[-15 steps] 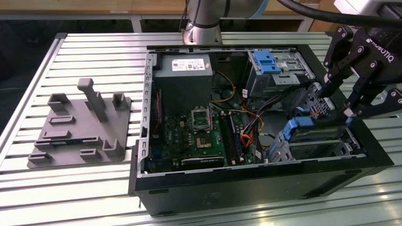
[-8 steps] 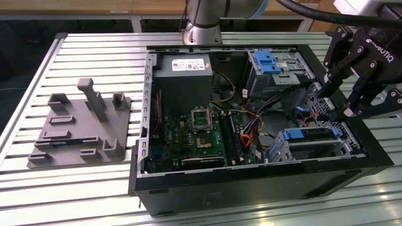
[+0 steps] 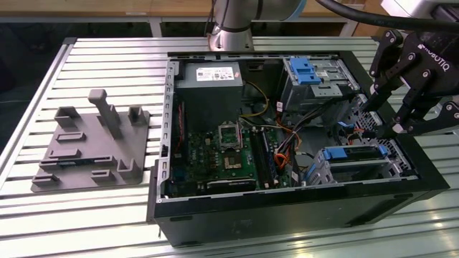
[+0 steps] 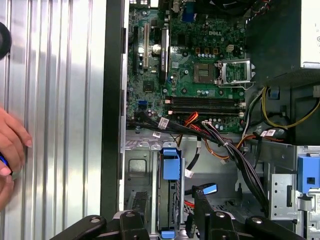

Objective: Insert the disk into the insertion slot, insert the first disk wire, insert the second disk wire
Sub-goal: 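Insert the first disk wire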

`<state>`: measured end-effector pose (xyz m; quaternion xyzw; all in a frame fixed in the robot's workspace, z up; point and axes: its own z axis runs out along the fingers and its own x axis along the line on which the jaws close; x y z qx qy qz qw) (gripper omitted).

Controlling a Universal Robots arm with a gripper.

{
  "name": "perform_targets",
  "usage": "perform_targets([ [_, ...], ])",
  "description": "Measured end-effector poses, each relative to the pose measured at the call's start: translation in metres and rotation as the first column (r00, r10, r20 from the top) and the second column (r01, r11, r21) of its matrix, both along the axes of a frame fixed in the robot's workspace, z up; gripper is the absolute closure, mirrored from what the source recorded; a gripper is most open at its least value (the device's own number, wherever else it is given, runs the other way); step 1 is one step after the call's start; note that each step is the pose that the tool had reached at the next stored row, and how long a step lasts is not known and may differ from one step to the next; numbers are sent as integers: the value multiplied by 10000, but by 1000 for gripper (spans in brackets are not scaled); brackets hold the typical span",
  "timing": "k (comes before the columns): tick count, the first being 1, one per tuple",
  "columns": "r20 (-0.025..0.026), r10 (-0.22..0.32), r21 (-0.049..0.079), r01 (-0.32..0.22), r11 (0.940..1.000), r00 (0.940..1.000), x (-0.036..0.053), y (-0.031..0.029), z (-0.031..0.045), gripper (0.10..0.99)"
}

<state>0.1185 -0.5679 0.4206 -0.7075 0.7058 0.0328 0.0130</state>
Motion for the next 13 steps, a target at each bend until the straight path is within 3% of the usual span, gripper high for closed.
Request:
perform_targets([
  [6, -19, 2, -35, -2, 10000, 10000, 16, 13, -2, 588],
  [13, -236, 0, -121, -3, 9999, 9997, 166, 32, -14, 588],
])
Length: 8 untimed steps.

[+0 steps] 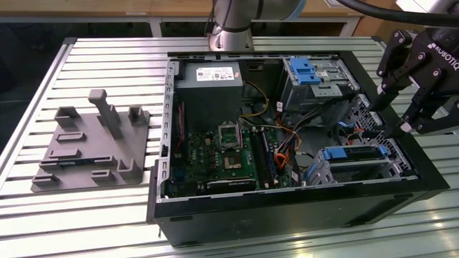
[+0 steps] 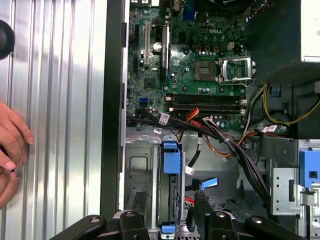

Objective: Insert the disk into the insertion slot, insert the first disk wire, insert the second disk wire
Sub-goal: 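Insert the first disk wire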

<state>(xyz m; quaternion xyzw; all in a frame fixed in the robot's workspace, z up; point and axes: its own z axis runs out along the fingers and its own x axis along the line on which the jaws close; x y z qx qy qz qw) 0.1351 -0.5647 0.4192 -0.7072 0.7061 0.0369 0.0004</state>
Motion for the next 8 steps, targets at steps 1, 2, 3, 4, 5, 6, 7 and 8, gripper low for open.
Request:
perform_targets([
  [1, -20, 1, 0, -1, 10000, 10000, 27, 3, -2, 588],
  [2, -37, 1, 0, -1, 10000, 10000, 54, 6, -3, 588],
  [3, -47, 0, 1, 0, 10000, 10000, 78, 13, -5, 588],
  [4, -51, 1, 2, -1, 10000, 10000, 97, 24, -7, 588],
  [5, -53, 0, 0, 0, 10000, 10000, 113, 38, -7, 588],
  [6, -54, 0, 0, 0, 10000, 10000, 127, 56, -9, 588],
  [7, -54, 0, 0, 0, 10000, 10000, 139, 79, -9, 588],
  [8, -54, 1, 1, -1, 10000, 10000, 151, 105, -10, 588],
])
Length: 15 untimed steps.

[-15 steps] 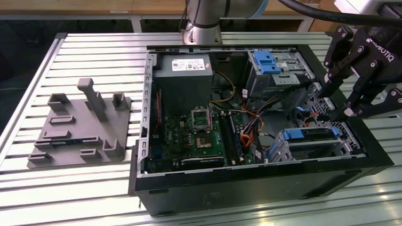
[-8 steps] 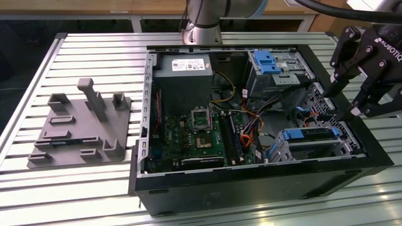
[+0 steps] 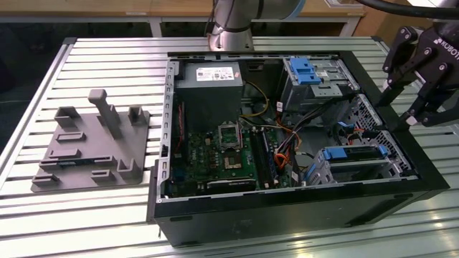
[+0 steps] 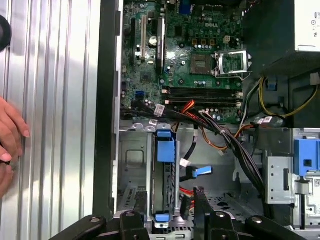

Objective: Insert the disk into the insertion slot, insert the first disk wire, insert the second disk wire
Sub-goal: 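Insert the first disk wire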

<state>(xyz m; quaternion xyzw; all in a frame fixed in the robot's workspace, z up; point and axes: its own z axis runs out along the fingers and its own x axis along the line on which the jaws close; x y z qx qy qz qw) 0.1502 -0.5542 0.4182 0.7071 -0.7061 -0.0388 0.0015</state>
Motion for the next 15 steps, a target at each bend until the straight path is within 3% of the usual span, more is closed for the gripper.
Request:
perform_targets([
  [5, 1, 0, 0, 0, 10000, 10000, 62, 139, -10, 588],
  [6, -5, 0, -51, 0, 10000, 10000, 82, 149, -17, 588],
  [7, -11, -3, -164, 3, 9999, 10000, 90, 151, -17, 588],
  [11, -17, -153, -861, 151, 9962, 9999, 91, 151, -17, 588],
  [12, -16, -240, -930, 237, 9954, 9997, 91, 151, -18, 588],
  [15, -15, -715, -958, 710, 9929, 9974, 91, 151, -33, 588],
])
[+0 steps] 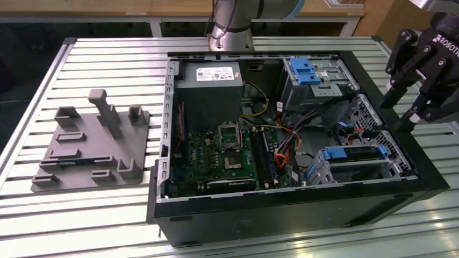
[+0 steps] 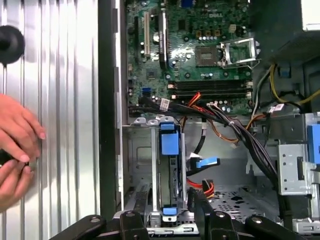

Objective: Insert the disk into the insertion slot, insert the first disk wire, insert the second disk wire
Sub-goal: 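Insert the first disk wire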

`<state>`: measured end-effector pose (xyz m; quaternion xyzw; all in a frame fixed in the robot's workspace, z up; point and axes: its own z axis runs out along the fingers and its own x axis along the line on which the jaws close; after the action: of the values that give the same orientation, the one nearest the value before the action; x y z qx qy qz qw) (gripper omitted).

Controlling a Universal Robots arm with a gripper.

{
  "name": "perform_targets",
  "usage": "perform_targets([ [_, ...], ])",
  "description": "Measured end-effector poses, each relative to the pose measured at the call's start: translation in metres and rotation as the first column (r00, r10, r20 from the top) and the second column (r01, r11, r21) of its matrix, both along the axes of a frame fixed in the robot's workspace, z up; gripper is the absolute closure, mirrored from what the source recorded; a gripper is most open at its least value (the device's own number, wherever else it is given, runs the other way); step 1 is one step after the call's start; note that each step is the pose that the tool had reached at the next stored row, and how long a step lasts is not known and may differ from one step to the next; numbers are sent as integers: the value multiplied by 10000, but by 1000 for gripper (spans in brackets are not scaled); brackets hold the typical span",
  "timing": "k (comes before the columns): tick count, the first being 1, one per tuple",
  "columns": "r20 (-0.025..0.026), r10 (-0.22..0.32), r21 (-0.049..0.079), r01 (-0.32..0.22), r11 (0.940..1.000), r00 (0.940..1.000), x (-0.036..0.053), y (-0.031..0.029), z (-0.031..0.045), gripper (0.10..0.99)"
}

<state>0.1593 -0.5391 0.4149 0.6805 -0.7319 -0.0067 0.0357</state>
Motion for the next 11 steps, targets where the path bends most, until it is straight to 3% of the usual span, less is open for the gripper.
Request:
perform_targets([
  [4, 2, -294, -62, 294, 9995, 9996, 16, 18, -24, 588],
  [8, -15, -297, -311, 296, 9991, 9996, 50, 101, -54, 588],
  [11, -56, -296, -450, 294, 9986, 9995, 93, 145, -79, 588],
])
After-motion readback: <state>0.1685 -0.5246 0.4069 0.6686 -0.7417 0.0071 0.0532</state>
